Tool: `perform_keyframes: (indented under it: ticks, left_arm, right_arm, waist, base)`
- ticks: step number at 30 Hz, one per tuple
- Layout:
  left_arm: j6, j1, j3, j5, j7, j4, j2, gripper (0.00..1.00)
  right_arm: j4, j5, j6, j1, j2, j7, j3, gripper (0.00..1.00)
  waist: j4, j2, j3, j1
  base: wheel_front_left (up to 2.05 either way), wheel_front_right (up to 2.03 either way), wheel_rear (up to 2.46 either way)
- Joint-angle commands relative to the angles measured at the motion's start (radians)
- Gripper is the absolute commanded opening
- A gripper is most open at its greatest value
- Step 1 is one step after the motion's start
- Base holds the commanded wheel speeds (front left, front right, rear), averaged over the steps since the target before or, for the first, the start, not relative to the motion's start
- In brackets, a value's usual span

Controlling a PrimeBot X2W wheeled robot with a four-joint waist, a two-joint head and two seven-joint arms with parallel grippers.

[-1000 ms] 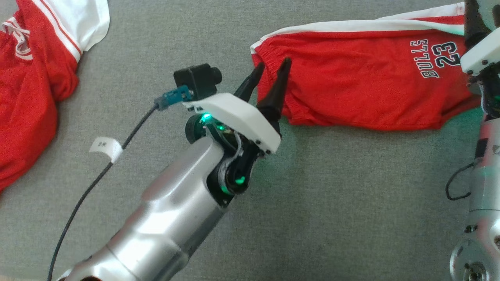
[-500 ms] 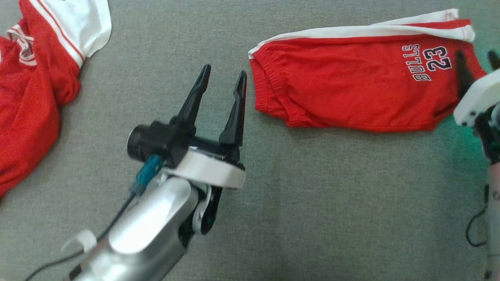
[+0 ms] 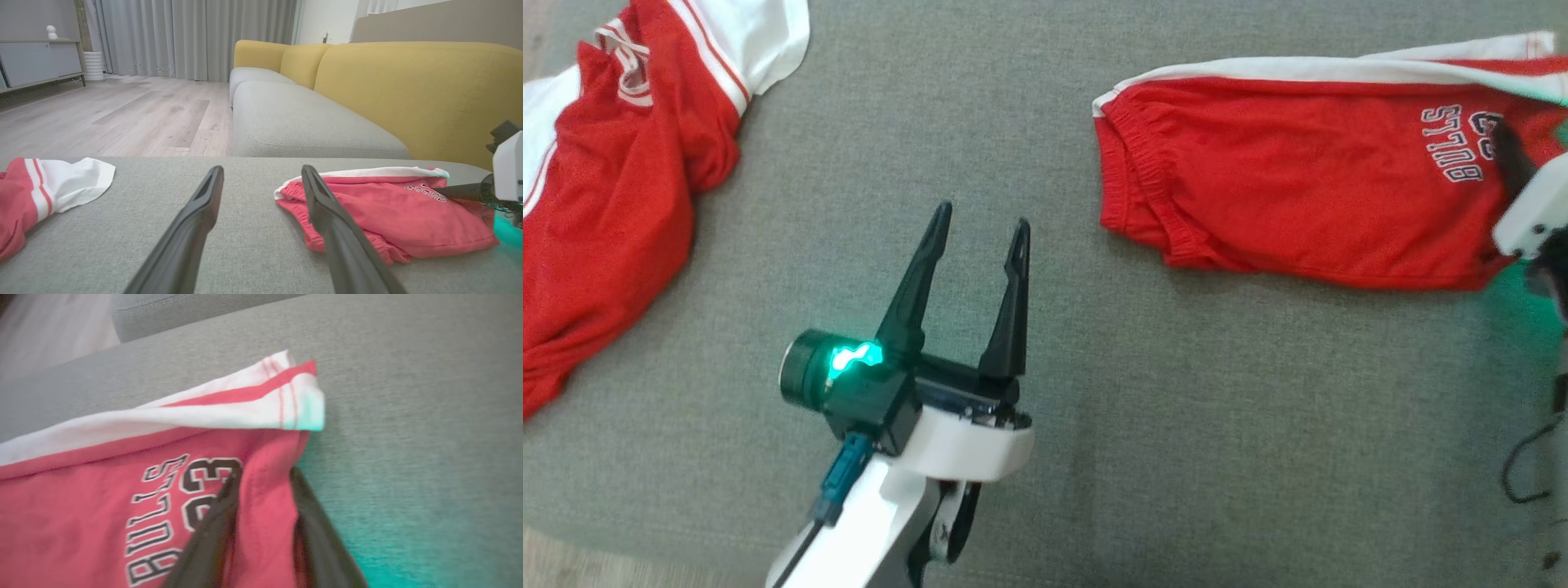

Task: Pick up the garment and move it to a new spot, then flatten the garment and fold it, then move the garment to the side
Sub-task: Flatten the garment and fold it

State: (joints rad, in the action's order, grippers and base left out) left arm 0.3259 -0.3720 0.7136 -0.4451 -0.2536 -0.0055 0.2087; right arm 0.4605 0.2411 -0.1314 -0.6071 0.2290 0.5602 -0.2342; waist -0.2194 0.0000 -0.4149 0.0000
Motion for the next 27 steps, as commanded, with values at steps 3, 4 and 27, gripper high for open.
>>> perform_keyframes:
  ticks: [3, 4, 27]
  left_arm:
    - [-0.034, 0.041, -0.084, 0.040, -0.008, -0.013, -0.010, 1.00]
    - [-0.043, 0.059, -0.100, 0.047, -0.008, -0.006, -0.013, 1.00]
    - [-0.240, 0.337, -0.294, 0.150, -0.008, 0.072, -0.118, 1.00]
  right_arm:
    - [-0.017, 0.060, 0.001, 0.032, -0.030, 0.002, 0.036, 0.00]
    - [-0.021, 0.073, 0.001, 0.039, -0.030, -0.006, 0.031, 0.00]
    - [-0.170, 0.054, 0.001, 0.113, 0.077, -0.043, -0.090, 0.00]
  waist:
    - [0.017, 0.0000, 0.029, 0.0000]
    - [0.026, 0.0000, 0.040, 0.0000]
    - [0.055, 0.0000, 0.190, 0.0000]
  base:
    - [0.00, 0.00, 0.00]
    - [0.00, 0.00, 0.00]
    - [0.00, 0.00, 0.00]
